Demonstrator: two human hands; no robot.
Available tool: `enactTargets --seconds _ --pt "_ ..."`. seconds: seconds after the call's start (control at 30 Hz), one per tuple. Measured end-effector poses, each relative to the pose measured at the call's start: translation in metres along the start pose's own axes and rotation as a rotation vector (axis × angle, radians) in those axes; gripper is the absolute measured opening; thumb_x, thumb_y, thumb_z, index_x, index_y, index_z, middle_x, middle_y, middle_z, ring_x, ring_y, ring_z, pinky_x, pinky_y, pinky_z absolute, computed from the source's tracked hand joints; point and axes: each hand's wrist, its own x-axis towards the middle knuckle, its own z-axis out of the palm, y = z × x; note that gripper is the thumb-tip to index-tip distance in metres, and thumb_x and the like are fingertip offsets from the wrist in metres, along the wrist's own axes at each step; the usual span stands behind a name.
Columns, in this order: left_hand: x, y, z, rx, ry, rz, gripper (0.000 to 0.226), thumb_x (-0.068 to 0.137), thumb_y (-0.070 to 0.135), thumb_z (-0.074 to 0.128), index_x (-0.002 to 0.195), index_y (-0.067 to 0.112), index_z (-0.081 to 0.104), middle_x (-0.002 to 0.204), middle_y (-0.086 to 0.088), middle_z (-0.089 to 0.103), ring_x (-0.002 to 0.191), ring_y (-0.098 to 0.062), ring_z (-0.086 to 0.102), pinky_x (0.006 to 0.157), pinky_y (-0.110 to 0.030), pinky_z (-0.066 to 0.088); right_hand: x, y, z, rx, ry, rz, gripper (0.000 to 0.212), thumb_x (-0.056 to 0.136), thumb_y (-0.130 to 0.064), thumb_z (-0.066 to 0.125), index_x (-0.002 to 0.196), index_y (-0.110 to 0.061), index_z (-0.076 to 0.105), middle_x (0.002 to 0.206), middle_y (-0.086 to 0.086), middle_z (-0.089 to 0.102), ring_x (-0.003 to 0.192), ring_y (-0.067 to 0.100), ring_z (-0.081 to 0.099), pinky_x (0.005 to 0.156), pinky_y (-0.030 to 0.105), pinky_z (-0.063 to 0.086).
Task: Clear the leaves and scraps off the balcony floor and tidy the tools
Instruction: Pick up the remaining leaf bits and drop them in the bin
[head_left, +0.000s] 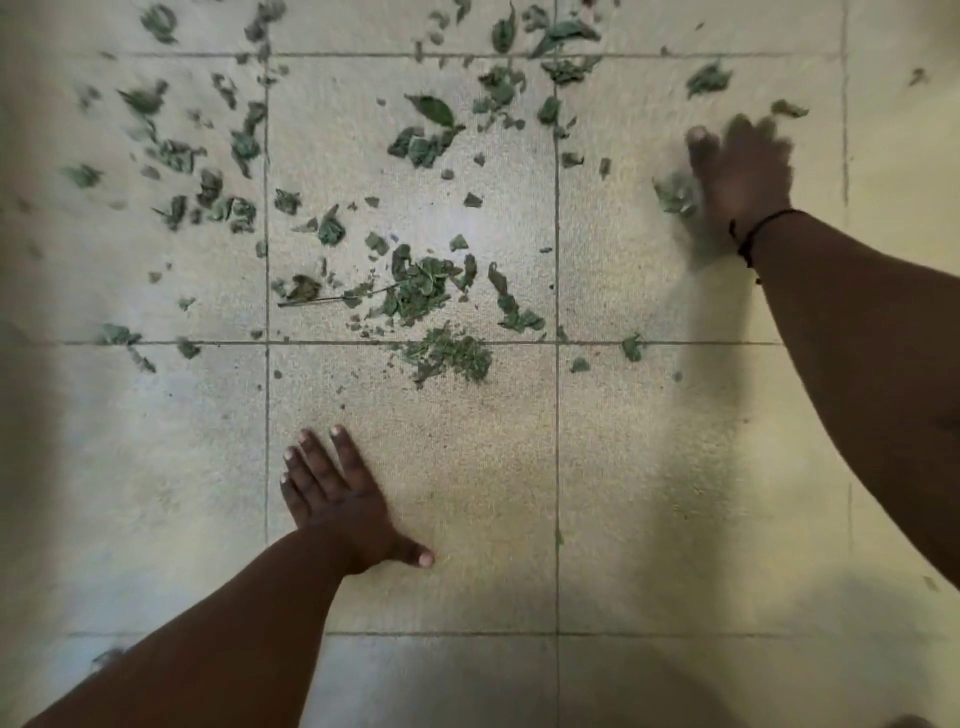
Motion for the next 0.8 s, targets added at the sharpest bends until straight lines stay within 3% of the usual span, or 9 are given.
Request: enactTargets --seconds 0.07,0.17,0.27,0.33,0.4,0.47,0.57,0.63,0.8 --pt "-0.002 0.001 0.001 0.001 0.003 -0.014 0.175 0.039 0.080 0.079 0.109 0.006 -0.064 0.104 -0.026 -0.070 0.107 -0.045 -0.057 0.108 -0.059 -0.022 -0.034 -0.028 0.023 -0.097 -0.012 -0.253 0.086 0.082 -0.070 0.022 0.134 -0.004 0.041 0.144 0.024 0.036 0.131 0.041 0.035 0.105 0.051 0.032" --pt "-0.002 0.000 0.002 0.001 0.004 0.007 0.173 0.042 0.079 0.078 0.106 0.007 -0.065 0.105 -0.027 -0.070 0.104 -0.044 -0.058 0.108 -0.059 -0.022 -0.113 -0.059 0.069 -0.143 -0.059 -0.597 0.076 0.091 -0.066 0.024 0.142 -0.009 0.031 0.148 0.014 0.030 0.136 0.034 0.029 0.111 0.051 0.030" --pt "-0.001 -0.002 0.005 -0.023 0.006 0.048 0.171 0.045 0.078 0.079 0.108 0.009 -0.065 0.114 -0.028 -0.067 0.110 -0.046 -0.057 0.107 -0.060 -0.024 -0.185 -0.081 0.098 -0.035 -0.270 -0.789 0.080 0.092 -0.066 0.025 0.153 -0.014 0.018 0.161 0.009 0.010 0.149 0.029 0.006 0.121 0.045 0.003" --pt "0.001 -0.004 0.007 -0.038 0.008 0.065 0.172 0.045 0.078 0.079 0.111 0.009 -0.064 0.118 -0.028 -0.065 0.114 -0.047 -0.056 0.106 -0.060 -0.025 -0.207 -0.079 0.093 0.133 -0.238 -0.742 0.076 0.091 -0.065 0.029 0.150 -0.017 0.028 0.160 0.005 0.018 0.149 0.024 0.008 0.120 0.038 0.003" --pt "0.002 -0.005 0.008 -0.039 0.019 0.068 0.172 0.044 0.077 0.080 0.112 0.009 -0.063 0.117 -0.028 -0.066 0.112 -0.046 -0.057 0.106 -0.060 -0.026 -0.207 -0.057 0.083 0.176 0.028 -0.594 0.074 0.092 -0.067 0.031 0.142 -0.015 0.042 0.153 0.009 0.034 0.145 0.023 0.020 0.116 0.032 0.008" --pt "0.003 -0.004 0.009 -0.028 0.033 0.068 0.172 0.045 0.077 0.079 0.112 0.008 -0.063 0.114 -0.028 -0.067 0.110 -0.045 -0.058 0.104 -0.059 -0.027 -0.187 -0.011 0.070 0.110 0.217 -0.352 0.082 0.088 -0.074 0.029 0.140 -0.012 0.043 0.150 0.016 0.037 0.142 0.031 0.025 0.115 0.039 0.012" --pt "0.005 -0.004 0.010 -0.020 0.048 0.074 0.172 0.045 0.077 0.079 0.110 0.009 -0.064 0.111 -0.026 -0.068 0.110 -0.045 -0.058 0.102 -0.058 -0.029 -0.167 0.046 0.053 -0.059 0.071 -0.046 0.112 0.075 -0.089 0.021 0.152 -0.008 0.018 0.159 0.021 0.012 0.147 0.038 0.006 0.117 0.057 0.008" --pt "0.008 -0.003 0.011 -0.014 0.051 0.083 0.171 0.045 0.077 0.079 0.107 0.010 -0.065 0.111 -0.026 -0.069 0.112 -0.045 -0.058 0.102 -0.058 -0.029 -0.165 0.049 0.060 -0.134 0.000 -0.095 0.119 0.072 -0.091 0.019 0.153 -0.006 0.004 0.160 0.023 0.001 0.148 0.038 -0.001 0.118 0.057 0.005" --pt "0.012 0.000 0.017 -0.026 0.061 0.089 0.172 0.046 0.076 0.080 0.111 0.008 -0.064 0.118 -0.028 -0.065 0.115 -0.046 -0.056 0.107 -0.060 -0.026 -0.206 -0.040 0.108 -0.292 -0.194 -0.576 0.123 0.074 -0.091 0.022 0.152 -0.002 -0.011 0.160 0.020 -0.013 0.148 0.035 -0.010 0.120 0.045 -0.006"
